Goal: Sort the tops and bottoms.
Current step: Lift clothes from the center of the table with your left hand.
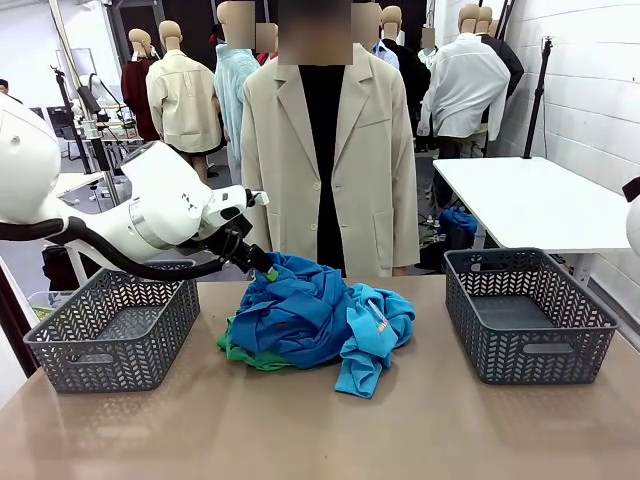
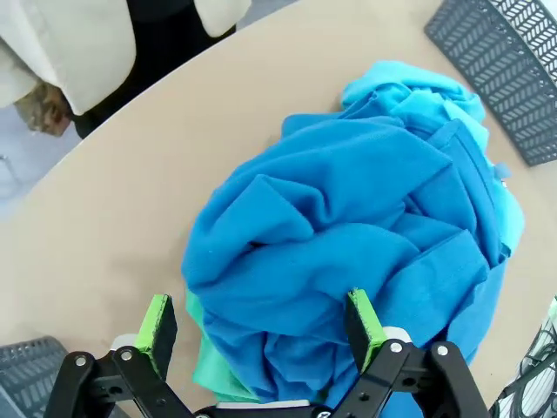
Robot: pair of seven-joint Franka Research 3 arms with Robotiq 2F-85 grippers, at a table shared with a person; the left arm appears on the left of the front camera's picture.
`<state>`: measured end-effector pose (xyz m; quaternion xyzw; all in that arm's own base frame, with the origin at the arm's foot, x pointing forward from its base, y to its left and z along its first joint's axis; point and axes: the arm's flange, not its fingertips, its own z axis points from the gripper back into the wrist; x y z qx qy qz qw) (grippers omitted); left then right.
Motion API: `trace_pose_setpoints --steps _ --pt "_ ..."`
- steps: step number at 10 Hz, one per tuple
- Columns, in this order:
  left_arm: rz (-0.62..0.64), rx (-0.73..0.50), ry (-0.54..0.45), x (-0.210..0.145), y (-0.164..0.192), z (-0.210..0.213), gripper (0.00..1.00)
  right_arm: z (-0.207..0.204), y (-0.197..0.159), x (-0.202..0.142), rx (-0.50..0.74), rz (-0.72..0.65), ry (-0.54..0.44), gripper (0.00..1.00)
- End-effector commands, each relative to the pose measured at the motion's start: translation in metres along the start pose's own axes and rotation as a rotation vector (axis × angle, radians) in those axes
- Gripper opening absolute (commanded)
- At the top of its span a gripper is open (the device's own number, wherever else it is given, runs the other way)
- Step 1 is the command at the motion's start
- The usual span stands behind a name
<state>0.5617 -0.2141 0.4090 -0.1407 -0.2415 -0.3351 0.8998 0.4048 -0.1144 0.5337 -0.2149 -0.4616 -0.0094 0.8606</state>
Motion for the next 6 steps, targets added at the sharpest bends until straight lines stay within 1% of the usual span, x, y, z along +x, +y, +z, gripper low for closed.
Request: trace_pose_setpoints --steps 1,3,4,5,6 --pt "-0.025 -0.039 -0.015 0.0048 0.0004 -0.0038 1.00 0.0004 -0.0003 -0.0002 -0.001 0.007 0.009 1.00" --pt "-0.025 -0.058 -0.036 0.0043 0.0040 -0.0067 1.00 0.0004 -0.0003 -0.0002 -0.001 0.007 0.009 1.00" --pt "-0.024 -0.069 -0.046 0.0045 0.0041 -0.0066 0.98 0.0004 -0.0003 -0.0002 -0.001 0.007 0.009 1.00" --pt "-0.028 -0.073 -0.041 0.0044 0.0055 -0.0066 0.81 0.0004 -0.0003 -0.0002 -0.001 0.007 0.009 1.00" --pt "-0.020 -0.084 -0.043 0.0039 0.0080 -0.0066 0.61 0.0004 -0.0003 -0.0002 -0.001 0.007 0.009 1.00"
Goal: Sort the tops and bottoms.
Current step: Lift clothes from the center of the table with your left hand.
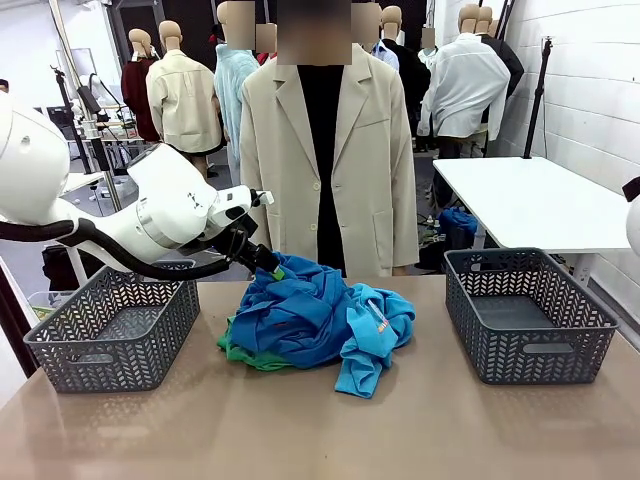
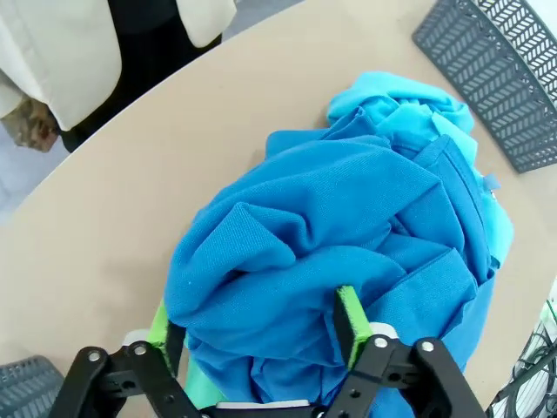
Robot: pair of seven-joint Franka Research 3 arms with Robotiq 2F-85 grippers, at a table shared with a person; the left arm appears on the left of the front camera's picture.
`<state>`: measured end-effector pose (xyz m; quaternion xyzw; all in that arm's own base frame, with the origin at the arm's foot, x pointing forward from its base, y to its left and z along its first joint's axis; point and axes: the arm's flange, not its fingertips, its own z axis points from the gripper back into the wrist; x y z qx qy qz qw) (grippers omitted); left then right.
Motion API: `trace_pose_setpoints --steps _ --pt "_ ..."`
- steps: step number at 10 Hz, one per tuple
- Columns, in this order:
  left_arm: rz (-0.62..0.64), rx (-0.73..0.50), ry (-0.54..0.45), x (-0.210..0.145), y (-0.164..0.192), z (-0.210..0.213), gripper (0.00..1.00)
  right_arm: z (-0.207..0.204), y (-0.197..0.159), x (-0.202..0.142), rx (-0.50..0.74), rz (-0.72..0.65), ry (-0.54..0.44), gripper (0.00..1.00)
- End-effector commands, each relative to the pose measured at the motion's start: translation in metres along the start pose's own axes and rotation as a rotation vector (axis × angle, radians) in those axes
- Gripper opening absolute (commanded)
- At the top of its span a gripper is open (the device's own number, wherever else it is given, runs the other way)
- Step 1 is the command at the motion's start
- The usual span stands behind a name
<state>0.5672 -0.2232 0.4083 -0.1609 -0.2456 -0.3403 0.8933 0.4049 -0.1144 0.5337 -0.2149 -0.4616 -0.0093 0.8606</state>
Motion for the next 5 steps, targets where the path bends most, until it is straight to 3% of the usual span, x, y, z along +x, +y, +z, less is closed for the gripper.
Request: trace_pose_setpoints --steps 1,3,5 --pt "-0.005 -0.054 -0.021 -0.0052 0.0127 -0.0024 0.41 0.0004 -0.0004 -0.0002 -0.001 0.007 0.009 1.00" --pt "-0.006 -0.077 -0.014 -0.0060 0.0103 -0.0050 0.02 0.0004 -0.0004 -0.0002 -0.001 0.007 0.009 1.00" --pt "-0.010 -0.089 -0.029 -0.0038 0.0090 -0.0014 0.00 0.0004 -0.0004 -0.0002 -0.001 0.007 0.009 1.00"
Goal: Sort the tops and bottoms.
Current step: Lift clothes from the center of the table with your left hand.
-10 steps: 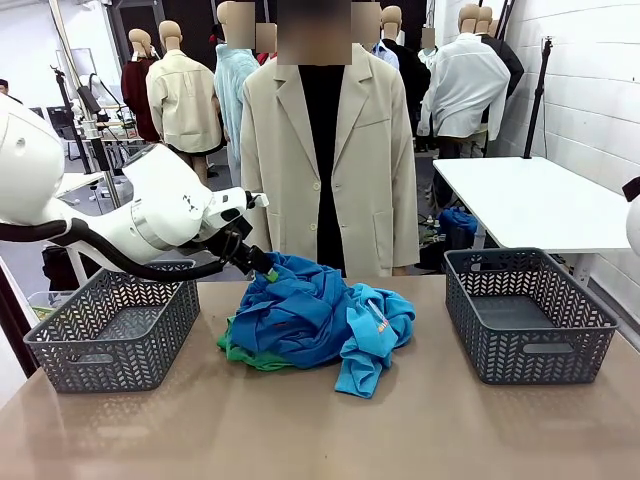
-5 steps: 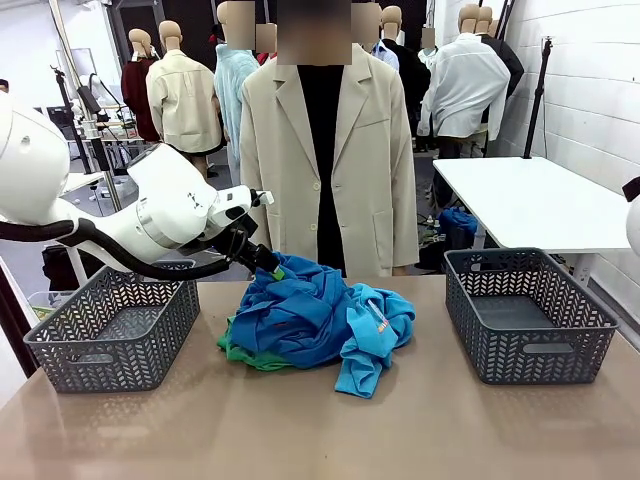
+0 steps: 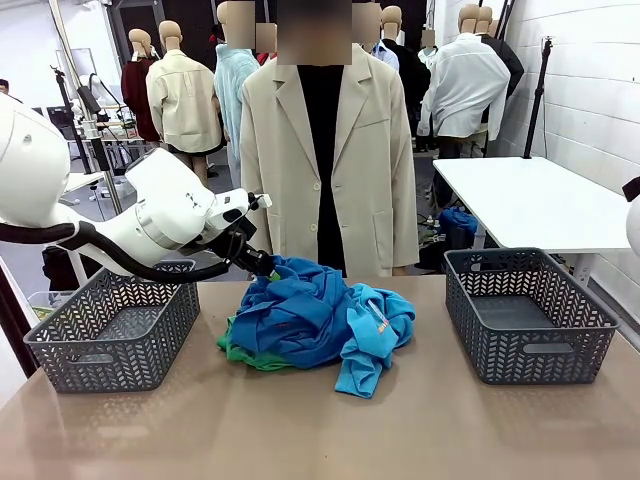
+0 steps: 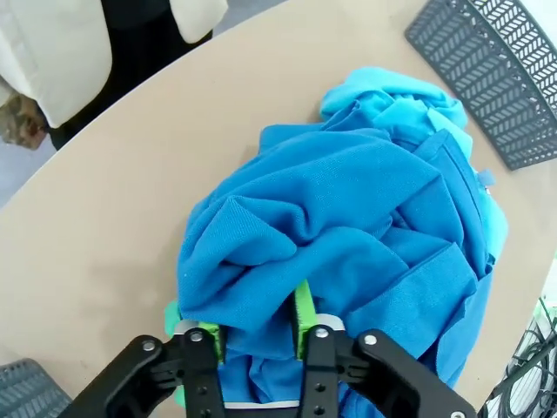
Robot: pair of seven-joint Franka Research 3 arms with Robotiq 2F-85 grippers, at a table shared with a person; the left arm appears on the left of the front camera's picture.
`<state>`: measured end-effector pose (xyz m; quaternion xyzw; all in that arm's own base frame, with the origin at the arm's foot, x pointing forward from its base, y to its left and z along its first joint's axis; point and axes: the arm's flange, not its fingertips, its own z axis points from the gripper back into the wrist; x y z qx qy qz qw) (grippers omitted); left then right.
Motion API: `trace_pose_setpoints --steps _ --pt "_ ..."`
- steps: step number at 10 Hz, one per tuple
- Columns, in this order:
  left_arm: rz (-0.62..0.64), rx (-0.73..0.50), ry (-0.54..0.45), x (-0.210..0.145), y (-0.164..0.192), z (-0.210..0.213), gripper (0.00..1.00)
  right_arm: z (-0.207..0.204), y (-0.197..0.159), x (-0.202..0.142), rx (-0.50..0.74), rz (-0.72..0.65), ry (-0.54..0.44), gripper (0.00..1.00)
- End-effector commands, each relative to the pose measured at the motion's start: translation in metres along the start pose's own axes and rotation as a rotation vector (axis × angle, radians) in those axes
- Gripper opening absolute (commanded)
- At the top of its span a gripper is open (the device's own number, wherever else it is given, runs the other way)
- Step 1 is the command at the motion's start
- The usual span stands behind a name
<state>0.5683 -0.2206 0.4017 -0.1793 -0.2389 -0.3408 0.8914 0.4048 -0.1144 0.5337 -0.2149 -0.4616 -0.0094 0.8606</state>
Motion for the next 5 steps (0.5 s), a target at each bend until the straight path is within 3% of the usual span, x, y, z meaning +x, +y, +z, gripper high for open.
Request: trace_pose_setpoints --steps 1,5 --pt "-0.014 -0.061 -0.038 0.0011 0.0049 0.0055 0.00 0.0004 -0.0003 -0.0002 -0.001 0.007 0.009 1.00" --pt "-0.009 -0.095 -0.036 0.0012 -0.0014 0.0118 0.00 0.0004 -0.0003 -0.0002 -0.001 0.007 0.009 1.00"
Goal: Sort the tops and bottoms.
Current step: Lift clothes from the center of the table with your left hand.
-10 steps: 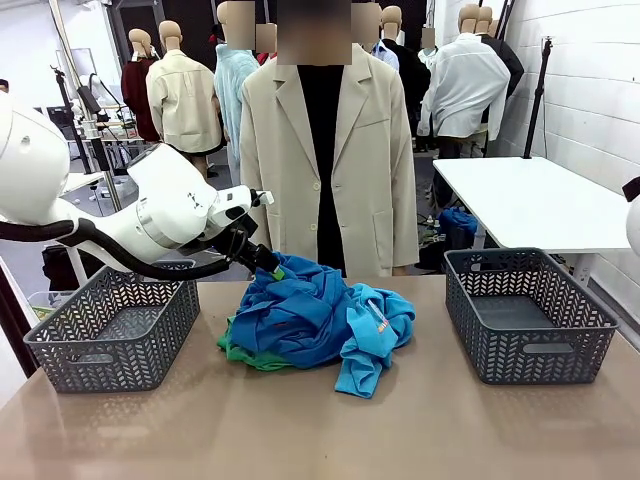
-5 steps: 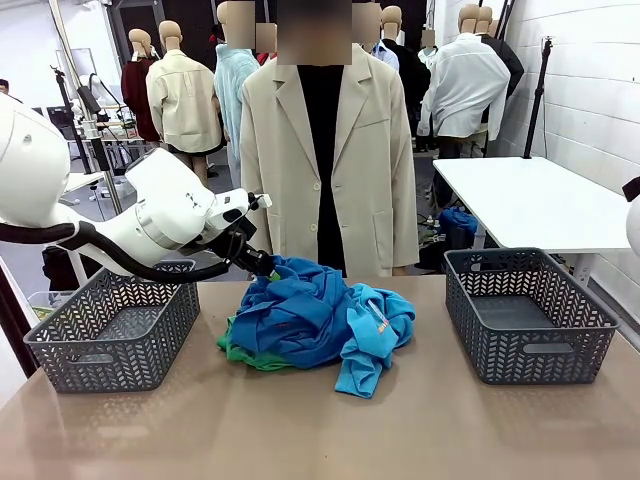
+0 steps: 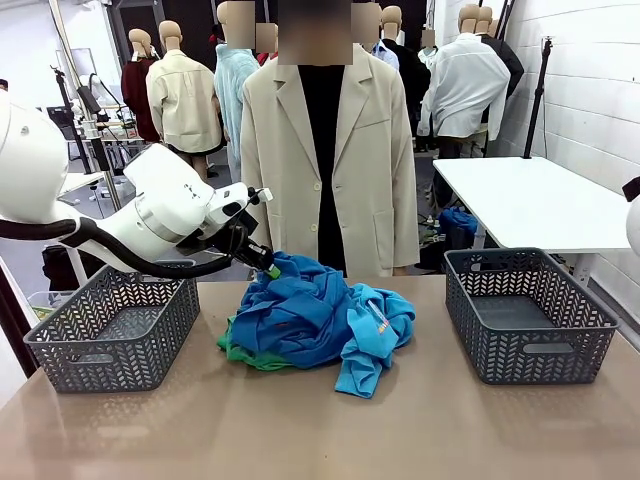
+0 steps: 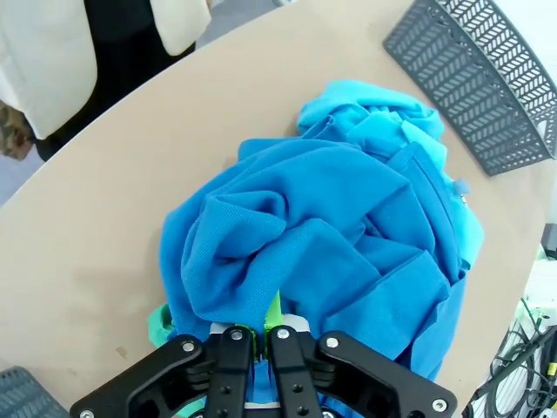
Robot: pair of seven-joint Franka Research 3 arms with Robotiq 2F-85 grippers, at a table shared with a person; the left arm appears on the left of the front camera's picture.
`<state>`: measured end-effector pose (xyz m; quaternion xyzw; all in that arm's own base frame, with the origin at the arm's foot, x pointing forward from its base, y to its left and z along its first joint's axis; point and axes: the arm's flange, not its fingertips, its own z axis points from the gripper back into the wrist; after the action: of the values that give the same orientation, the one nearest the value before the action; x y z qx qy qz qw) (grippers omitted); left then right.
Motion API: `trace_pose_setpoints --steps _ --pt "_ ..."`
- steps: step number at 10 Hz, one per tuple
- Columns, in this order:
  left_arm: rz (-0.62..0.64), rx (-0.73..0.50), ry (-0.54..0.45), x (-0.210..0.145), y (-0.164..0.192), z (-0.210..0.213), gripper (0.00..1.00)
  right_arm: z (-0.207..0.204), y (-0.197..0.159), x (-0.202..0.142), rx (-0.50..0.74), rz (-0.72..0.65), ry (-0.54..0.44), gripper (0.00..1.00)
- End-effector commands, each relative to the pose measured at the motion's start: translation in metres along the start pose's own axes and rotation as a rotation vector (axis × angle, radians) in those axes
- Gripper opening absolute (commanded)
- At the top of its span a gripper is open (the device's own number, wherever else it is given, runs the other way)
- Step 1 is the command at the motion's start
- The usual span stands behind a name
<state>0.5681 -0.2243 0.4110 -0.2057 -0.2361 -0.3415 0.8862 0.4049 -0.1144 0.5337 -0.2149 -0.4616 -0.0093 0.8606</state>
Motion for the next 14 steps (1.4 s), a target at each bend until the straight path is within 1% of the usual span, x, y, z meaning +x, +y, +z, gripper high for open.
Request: trace_pose_setpoints --steps 1,2,3,4,5,6,7,8,10,12,13,14 --pt "-0.019 -0.043 -0.013 -0.005 0.000 0.007 0.00 0.000 0.000 0.000 -0.001 0.007 0.009 1.00" --pt "-0.032 -0.040 -0.014 -0.002 -0.005 0.014 0.00 0.000 0.000 0.000 -0.001 0.007 0.009 1.00" --pt "-0.036 -0.046 -0.009 0.003 -0.015 0.030 0.00 0.000 0.000 0.000 -0.001 0.007 0.009 1.00" --pt "-0.075 -0.030 0.002 0.011 -0.030 0.051 0.00 0.000 0.000 0.000 -0.001 0.007 0.009 1.00" --pt "-0.155 0.030 -0.011 0.026 -0.056 0.084 0.00 0.000 0.000 0.000 -0.001 0.007 0.009 1.00" --pt "-0.205 0.017 -0.002 0.036 -0.073 0.105 0.00 0.000 0.000 0.000 -0.001 0.007 0.009 1.00" --pt "-0.287 0.064 -0.008 0.056 -0.098 0.140 0.00 0.000 0.000 0.000 -0.001 0.007 0.009 1.00" --pt "-0.342 0.106 -0.017 0.077 -0.119 0.168 0.00 0.000 0.000 0.000 -0.001 0.007 0.009 1.00" --pt "-0.417 0.159 -0.063 0.115 -0.157 0.221 0.00 0.000 0.000 0.000 -0.001 0.007 0.009 1.00" --pt "-0.467 0.176 -0.141 0.145 -0.200 0.270 0.00 0.000 0.000 0.000 -0.001 0.007 0.009 1.00" --pt "-0.481 0.233 -0.167 0.159 -0.224 0.289 0.00 0.000 0.000 0.000 -0.001 0.007 0.009 1.00" --pt "-0.487 0.264 -0.208 0.175 -0.250 0.312 0.00 0.000 0.000 0.000 -0.001 0.007 0.009 1.00"
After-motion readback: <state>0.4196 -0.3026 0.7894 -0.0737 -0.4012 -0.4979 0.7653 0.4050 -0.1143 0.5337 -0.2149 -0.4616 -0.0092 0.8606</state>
